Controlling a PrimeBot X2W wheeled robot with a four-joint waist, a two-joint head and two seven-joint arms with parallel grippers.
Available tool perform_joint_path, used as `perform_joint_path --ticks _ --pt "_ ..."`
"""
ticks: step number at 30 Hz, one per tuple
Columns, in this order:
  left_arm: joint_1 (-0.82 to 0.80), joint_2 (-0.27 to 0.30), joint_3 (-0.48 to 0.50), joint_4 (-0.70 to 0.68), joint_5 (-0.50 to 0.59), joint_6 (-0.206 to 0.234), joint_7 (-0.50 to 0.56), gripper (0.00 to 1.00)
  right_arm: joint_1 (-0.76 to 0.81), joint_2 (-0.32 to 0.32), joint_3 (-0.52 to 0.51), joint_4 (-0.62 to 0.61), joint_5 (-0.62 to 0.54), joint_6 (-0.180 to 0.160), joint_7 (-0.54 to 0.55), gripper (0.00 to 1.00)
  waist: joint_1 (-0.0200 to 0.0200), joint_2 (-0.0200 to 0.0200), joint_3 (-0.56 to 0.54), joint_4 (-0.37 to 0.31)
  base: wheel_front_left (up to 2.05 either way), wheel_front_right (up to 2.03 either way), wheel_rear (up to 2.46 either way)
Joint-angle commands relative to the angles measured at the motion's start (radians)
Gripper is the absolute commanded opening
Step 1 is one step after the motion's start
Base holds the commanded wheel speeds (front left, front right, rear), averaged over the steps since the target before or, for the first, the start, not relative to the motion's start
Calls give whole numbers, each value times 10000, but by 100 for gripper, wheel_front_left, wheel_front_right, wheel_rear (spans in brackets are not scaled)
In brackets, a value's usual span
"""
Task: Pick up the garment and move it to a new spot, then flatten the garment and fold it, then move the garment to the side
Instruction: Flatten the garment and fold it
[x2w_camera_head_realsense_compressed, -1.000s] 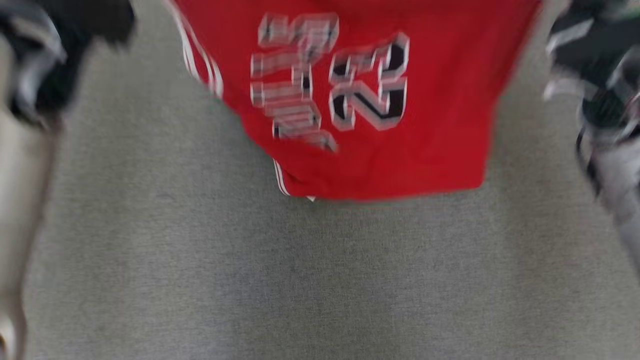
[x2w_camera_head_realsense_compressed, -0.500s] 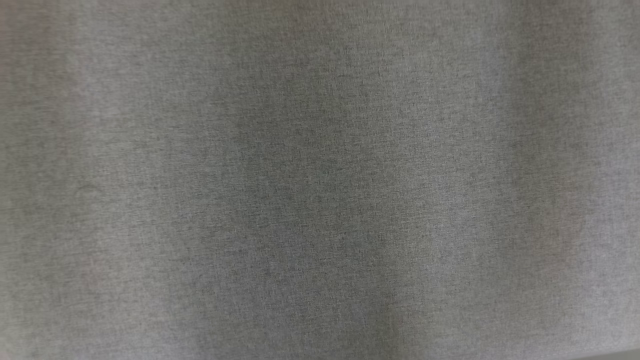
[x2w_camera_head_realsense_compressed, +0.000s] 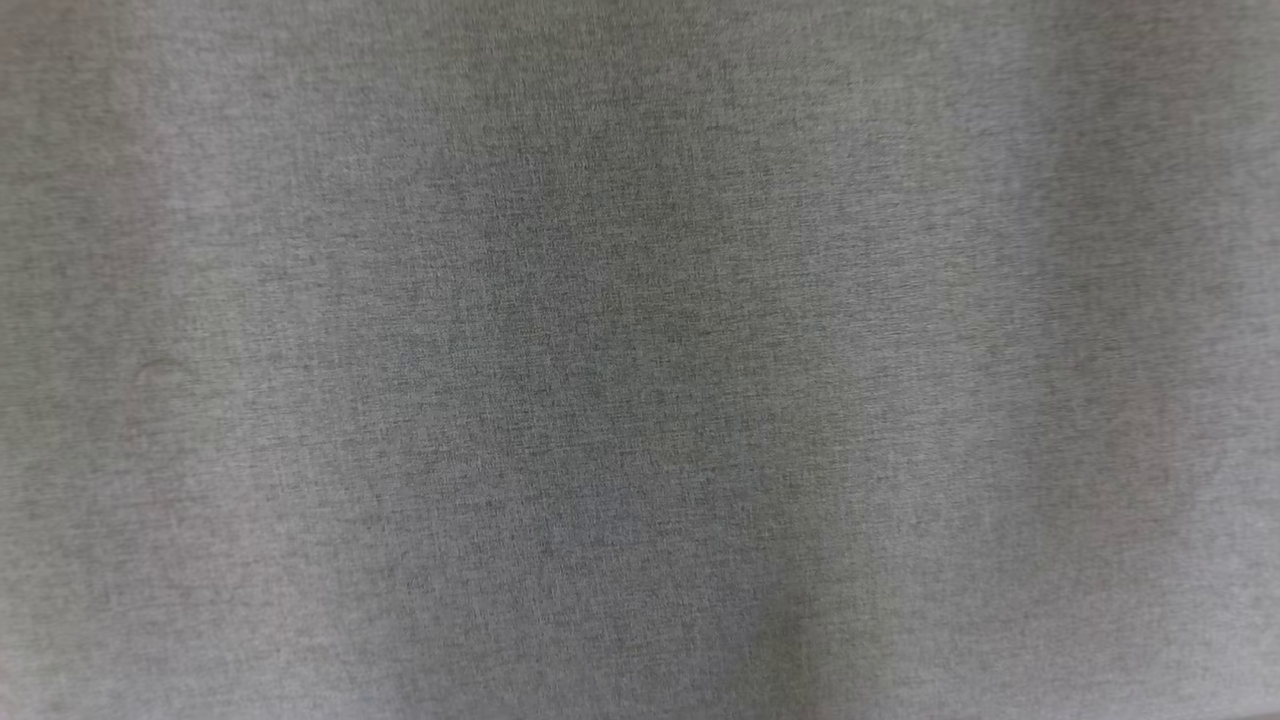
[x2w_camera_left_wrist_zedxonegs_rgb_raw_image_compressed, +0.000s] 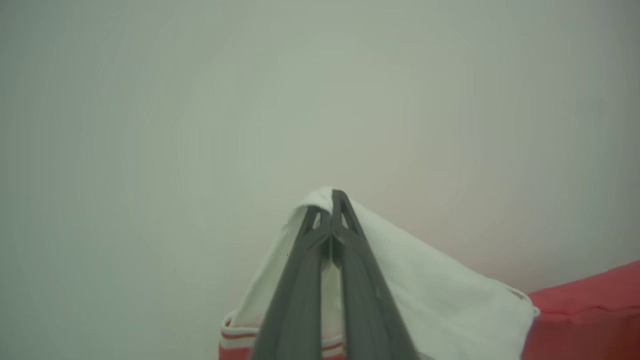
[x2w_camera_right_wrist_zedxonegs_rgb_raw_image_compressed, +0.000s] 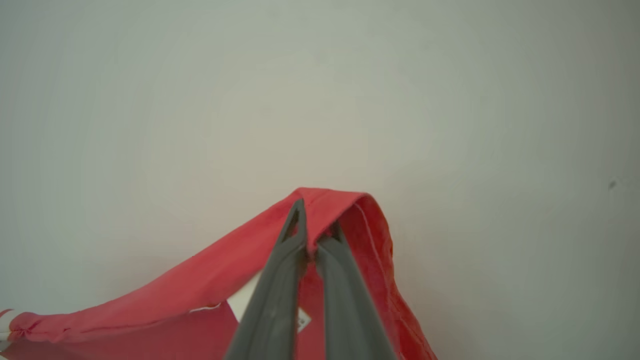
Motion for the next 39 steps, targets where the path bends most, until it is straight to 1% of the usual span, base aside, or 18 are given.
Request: perform_joint_path --ticks 1,6,13,16,26,31,33,37,39 --pt "-91 10 -8 99 -53 -66 -40 0 -50 78 7 78 72 -24 -19 0 0 -1 140 6 0 0 0" --pt "5 -38 -273 562 35 -225 -338 0 46 174 261 108 131 -24 -80 0 0 -1 283 26 0 0 0" --pt "-216 -86 -486 1063 -47 -308 -538 0 -26 213 589 134 205 -24 -161 0 0 -1 358 21 0 0 0" --pt "-258 -110 -526 1242 -127 -340 -801 0 -181 243 655 224 242 -24 -200 0 0 -1 338 47 0 0 0" --pt "-194 -261 -754 1387 -132 -389 -1203 0 -247 153 1043 517 171 -24 -344 0 0 -1 171 126 0 0 0" --pt "303 -322 -844 1281 -259 -392 -1311 0 161 51 1181 363 346 -24 -345 0 0 -1 6 175 0 0 0" --pt "640 -319 -716 1073 -477 -392 -1376 0 529 8 1244 185 485 -24 -261 0 0 -1 -119 212 0 0 0" --pt "2011 -144 -939 203 -959 -391 -1421 0 1531 -138 1477 -572 883 -24 -163 0 0 -1 -439 229 0 0 0" --pt "2844 48 -919 -385 -1249 -393 -1436 0 2237 -203 1503 -1026 1176 -24 -80 0 0 -1 -635 226 0 0 0"
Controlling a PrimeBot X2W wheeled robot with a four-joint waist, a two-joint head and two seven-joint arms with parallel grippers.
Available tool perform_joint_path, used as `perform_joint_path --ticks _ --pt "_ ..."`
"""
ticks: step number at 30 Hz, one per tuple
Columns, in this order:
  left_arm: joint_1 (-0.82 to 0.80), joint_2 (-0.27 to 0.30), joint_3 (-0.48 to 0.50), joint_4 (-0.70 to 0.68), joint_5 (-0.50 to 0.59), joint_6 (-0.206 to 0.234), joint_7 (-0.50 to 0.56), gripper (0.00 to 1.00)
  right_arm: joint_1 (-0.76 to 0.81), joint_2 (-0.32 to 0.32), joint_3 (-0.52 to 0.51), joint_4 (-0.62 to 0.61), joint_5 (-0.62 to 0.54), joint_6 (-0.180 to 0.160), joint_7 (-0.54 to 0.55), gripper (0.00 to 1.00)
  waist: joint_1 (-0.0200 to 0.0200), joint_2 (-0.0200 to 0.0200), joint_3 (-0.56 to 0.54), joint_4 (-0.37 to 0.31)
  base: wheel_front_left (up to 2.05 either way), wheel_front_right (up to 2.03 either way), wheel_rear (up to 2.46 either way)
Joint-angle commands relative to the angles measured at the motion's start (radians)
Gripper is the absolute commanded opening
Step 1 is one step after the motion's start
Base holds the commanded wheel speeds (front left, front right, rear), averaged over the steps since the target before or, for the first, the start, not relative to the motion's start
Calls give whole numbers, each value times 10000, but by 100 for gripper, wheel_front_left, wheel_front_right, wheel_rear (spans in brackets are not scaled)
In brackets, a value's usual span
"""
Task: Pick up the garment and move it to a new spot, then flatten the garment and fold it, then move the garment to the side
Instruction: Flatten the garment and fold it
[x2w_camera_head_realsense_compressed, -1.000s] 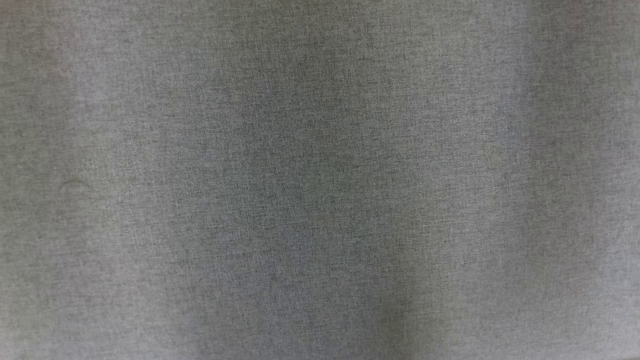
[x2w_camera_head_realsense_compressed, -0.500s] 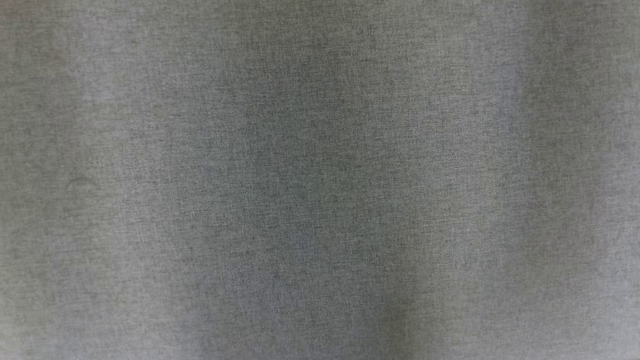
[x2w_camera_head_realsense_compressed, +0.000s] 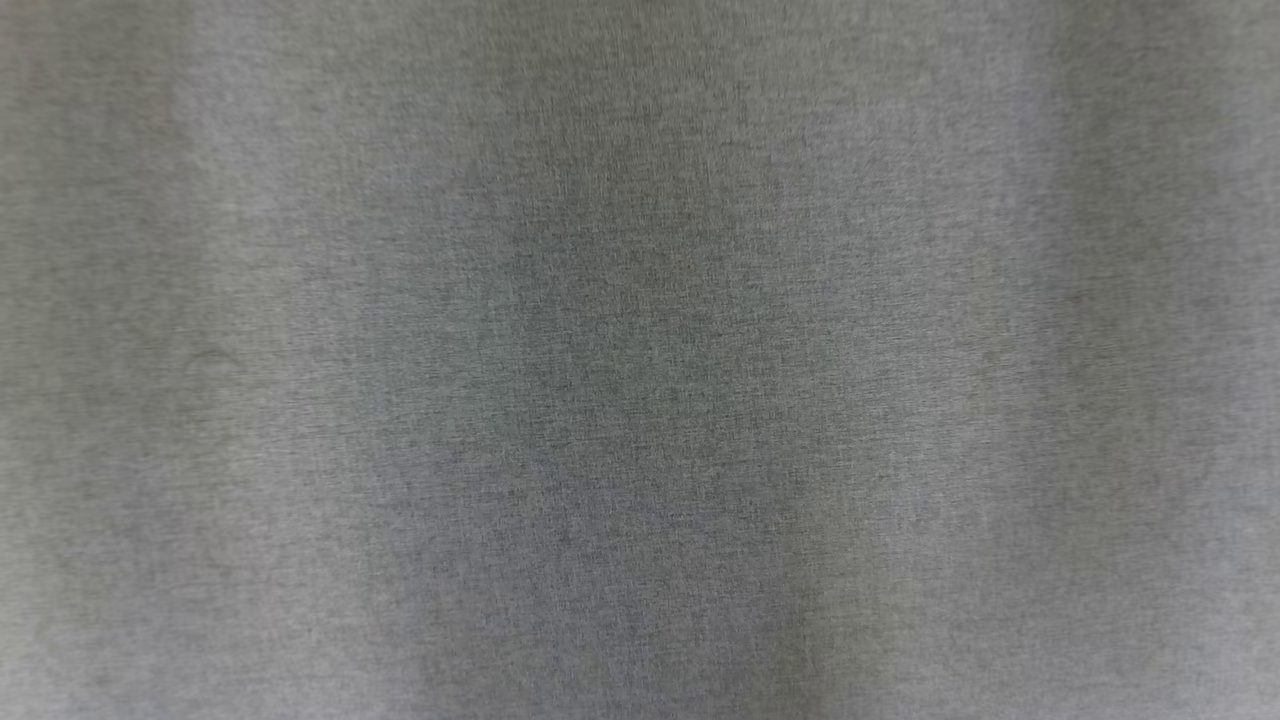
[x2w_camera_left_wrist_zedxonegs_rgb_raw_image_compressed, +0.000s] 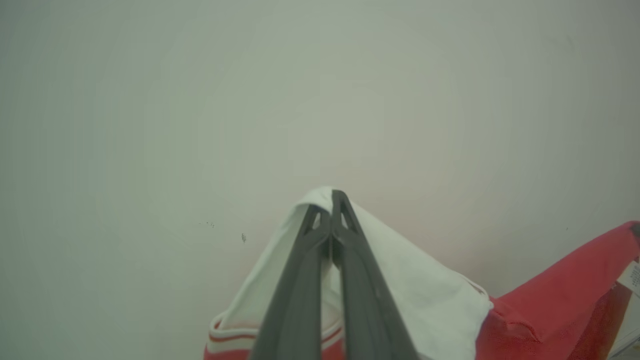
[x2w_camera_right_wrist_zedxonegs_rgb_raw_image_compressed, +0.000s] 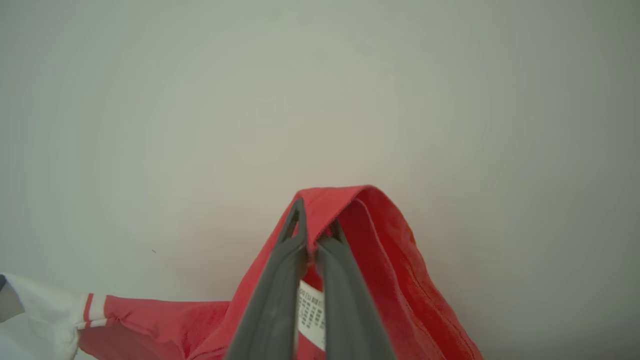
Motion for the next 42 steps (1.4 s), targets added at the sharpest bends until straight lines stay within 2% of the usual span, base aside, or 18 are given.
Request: perform_joint_path --ticks 1,5,7,13,17,21,25,31,37,42 --pt "709 145 73 -350 -234 17 -50 0 624 -96 97 -321 174 -24 79 0 1 1 -334 20 0 0 0" --pt "2758 409 315 -1886 -411 61 -57 0 2087 -368 141 -1395 800 -24 264 0 1 1 -851 20 0 0 0" --pt "4022 437 567 -2834 -504 248 -59 0 2990 -557 243 -2013 1016 -24 368 0 1 1 -1120 18 0 0 0" --pt "7918 1070 1251 -6106 -465 1336 -60 0 5878 -1121 228 -3885 1701 -24 357 0 1 1 -1897 -138 0 0 0" --pt "10658 1387 1422 -8257 -691 2114 25 0 7918 -1767 174 -5089 1981 -24 487 0 1 1 -2368 -124 0 0 0" --pt "12981 1394 1643 -9958 -997 2820 48 0 9905 -2207 -55 -5984 2204 -24 515 0 1 1 -2806 -47 0 0 0" --pt "14994 1366 1672 -11068 -1206 3247 20 0 11874 -2354 -403 -6682 2416 -24 499 0 1 1 -3269 -35 0 0 0" --pt "17573 848 1737 -11878 -1471 3576 -39 0 14382 -2314 -979 -7422 2462 -24 488 0 1 1 -3783 -32 0 0 0" --pt "19105 138 1880 -11779 -1473 3417 -57 0 16179 -2135 -1424 -7574 2257 -24 491 0 1 1 -4302 113 0 0 0" --pt "20379 -376 2008 -11502 -1312 3063 -60 0 17608 -1938 -1820 -7756 1910 -24 620 0 1 1 -4832 237 0 0 0"
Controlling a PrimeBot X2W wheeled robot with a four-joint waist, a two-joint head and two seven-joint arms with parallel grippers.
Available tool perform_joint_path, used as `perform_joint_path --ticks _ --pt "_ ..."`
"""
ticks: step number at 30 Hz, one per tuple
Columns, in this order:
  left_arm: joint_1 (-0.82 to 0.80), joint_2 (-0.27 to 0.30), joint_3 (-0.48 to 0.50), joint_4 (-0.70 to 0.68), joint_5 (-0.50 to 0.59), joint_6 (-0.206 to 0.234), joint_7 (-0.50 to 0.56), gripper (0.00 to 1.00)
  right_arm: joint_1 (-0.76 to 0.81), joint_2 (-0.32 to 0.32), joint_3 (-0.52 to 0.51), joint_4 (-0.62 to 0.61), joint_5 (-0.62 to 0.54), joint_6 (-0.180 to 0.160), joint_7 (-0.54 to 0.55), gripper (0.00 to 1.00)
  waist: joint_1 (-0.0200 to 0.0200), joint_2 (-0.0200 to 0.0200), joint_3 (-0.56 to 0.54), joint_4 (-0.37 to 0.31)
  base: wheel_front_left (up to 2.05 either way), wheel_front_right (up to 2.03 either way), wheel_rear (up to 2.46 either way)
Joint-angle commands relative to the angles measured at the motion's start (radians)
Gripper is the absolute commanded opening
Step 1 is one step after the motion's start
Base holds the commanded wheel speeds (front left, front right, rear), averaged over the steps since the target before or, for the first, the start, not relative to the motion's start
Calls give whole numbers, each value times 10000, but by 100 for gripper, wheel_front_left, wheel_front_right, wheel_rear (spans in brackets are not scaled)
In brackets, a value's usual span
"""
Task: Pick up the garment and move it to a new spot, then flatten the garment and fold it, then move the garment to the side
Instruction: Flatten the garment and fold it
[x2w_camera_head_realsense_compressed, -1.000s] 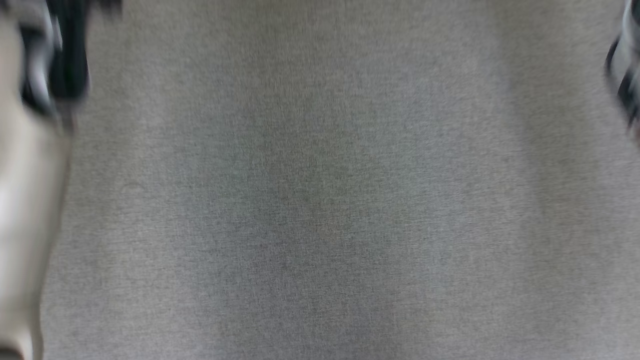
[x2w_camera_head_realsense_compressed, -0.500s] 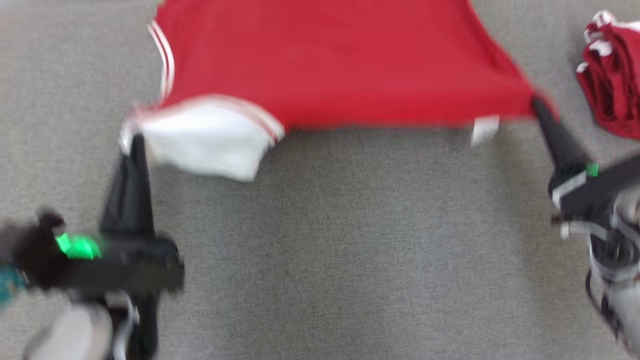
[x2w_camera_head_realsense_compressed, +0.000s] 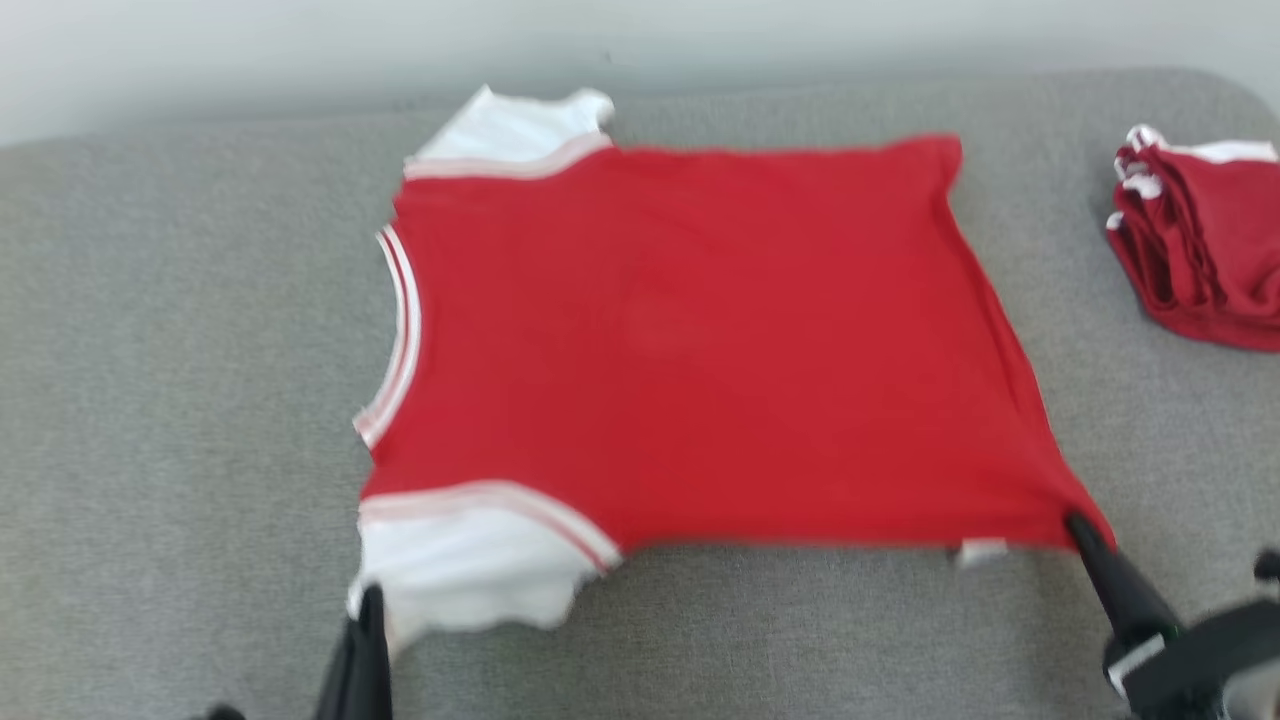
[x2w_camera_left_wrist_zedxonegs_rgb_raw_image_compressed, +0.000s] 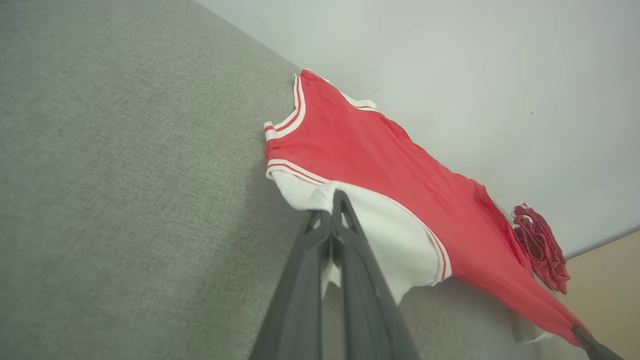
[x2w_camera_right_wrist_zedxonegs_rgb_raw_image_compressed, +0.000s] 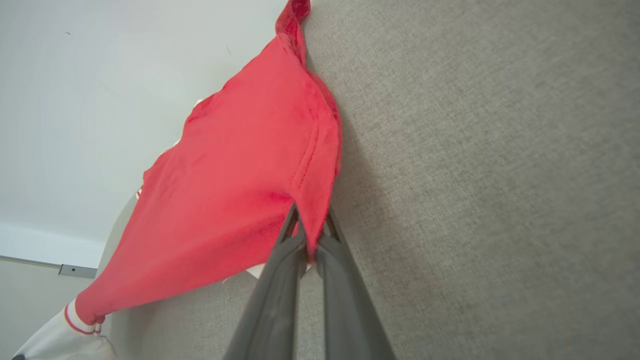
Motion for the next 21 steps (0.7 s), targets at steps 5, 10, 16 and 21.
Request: perform_joint_path --ticks 5,10,16,21 --pt "988 -240 -52 245 39 -213 -50 0 1293 188 -548 -80 -578 -24 234 0 2 1 -684 275 0 0 0" --pt "1601 -252 -272 533 30 -317 10 0 2270 457 -1251 -223 -1206 -24 720 0 2 1 -912 349 0 0 0" --pt "1196 -208 -371 782 63 -536 60 0 2425 1176 -1905 -504 -1794 -24 1351 0 2 1 -883 289 0 0 0" --pt "219 62 -485 865 415 -769 237 0 1854 1902 -2206 -744 -2068 -24 1960 0 2 1 -670 102 0 0 0"
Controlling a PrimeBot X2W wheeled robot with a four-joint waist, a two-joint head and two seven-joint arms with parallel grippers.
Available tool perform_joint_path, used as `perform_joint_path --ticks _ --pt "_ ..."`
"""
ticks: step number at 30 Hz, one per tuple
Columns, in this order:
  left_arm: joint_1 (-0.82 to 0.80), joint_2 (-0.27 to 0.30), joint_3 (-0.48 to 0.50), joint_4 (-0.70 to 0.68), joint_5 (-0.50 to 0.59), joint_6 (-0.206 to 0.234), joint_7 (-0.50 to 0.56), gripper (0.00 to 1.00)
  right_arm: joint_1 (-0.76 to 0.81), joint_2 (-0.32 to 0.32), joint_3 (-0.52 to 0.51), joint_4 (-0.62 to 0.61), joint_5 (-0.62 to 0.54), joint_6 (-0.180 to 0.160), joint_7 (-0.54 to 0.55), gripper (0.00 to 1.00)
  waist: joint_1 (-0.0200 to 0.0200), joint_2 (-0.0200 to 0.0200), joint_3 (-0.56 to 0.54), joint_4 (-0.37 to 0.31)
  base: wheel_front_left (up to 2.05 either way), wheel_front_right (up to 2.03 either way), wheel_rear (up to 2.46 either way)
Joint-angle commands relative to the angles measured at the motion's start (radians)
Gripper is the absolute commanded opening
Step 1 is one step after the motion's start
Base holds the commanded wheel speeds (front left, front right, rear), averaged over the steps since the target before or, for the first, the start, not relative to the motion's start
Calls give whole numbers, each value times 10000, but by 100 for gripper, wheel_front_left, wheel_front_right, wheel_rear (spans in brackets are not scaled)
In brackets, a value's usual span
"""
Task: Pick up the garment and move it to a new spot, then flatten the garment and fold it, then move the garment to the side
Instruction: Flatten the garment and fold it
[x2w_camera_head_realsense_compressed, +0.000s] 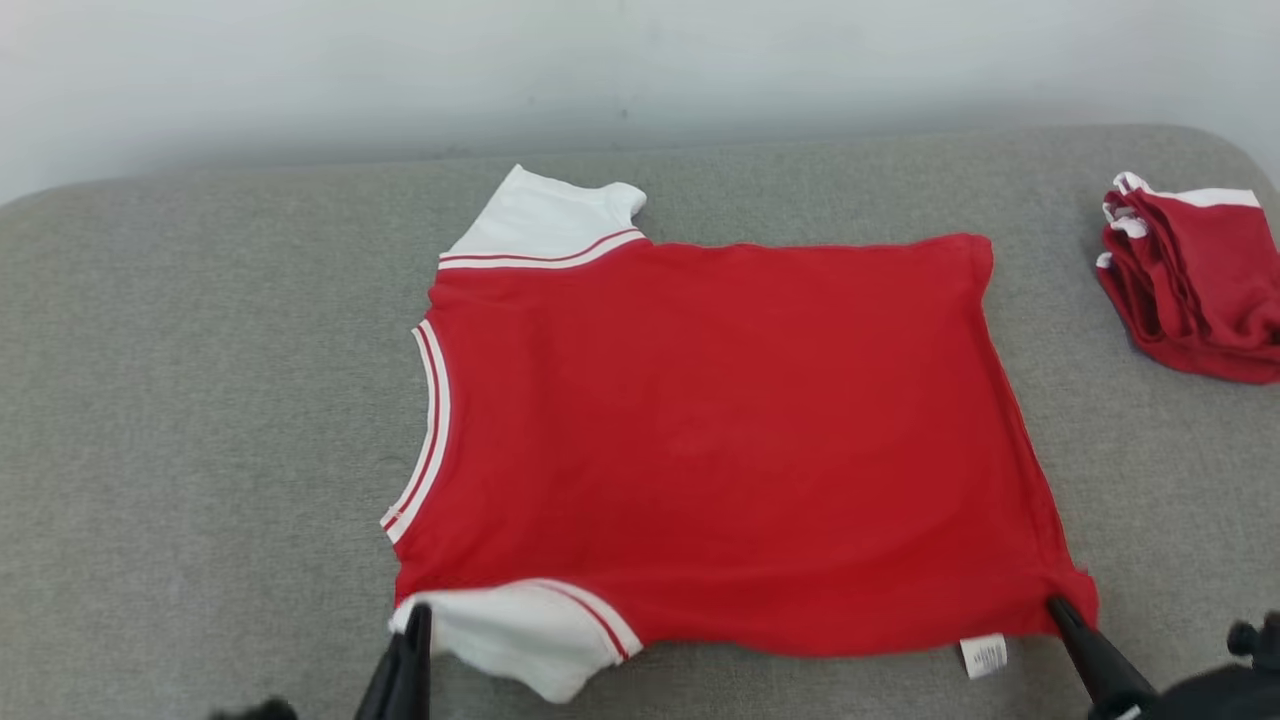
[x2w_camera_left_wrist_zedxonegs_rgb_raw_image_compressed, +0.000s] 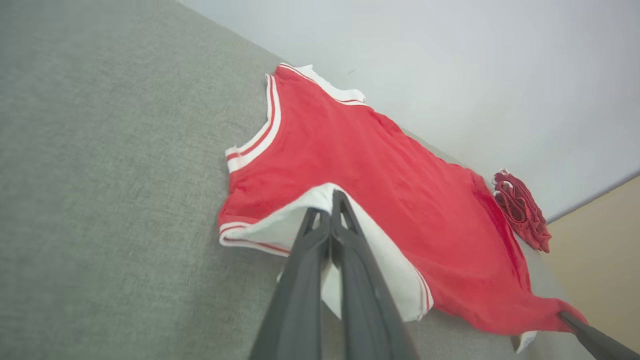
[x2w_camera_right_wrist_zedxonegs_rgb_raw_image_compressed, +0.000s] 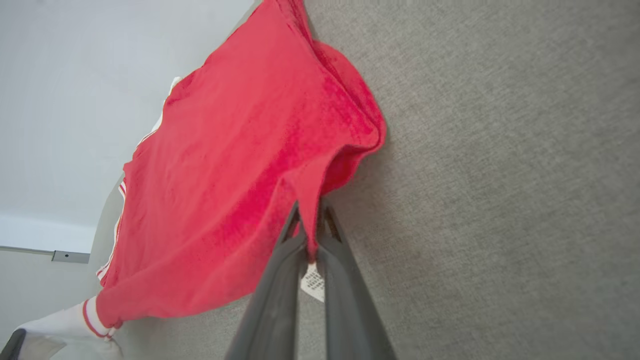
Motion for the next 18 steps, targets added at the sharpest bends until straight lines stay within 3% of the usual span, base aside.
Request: perform_joint_path --ticks 1,5,18 --pt "-345 81 10 -20 138 -17 80 0 -199 134 -61 -72 -87 -24 114 0 0 0 143 -138 0 0 0" --pt "-1507 355 11 80 317 -138 503 0 -981 836 -599 -41 266 -24 812 0 0 0 405 -354 0 0 0" --pt "-4050 582 93 1976 152 -655 1145 0 -3193 1893 -1771 831 -97 -24 2111 0 0 0 780 -639 0 0 0"
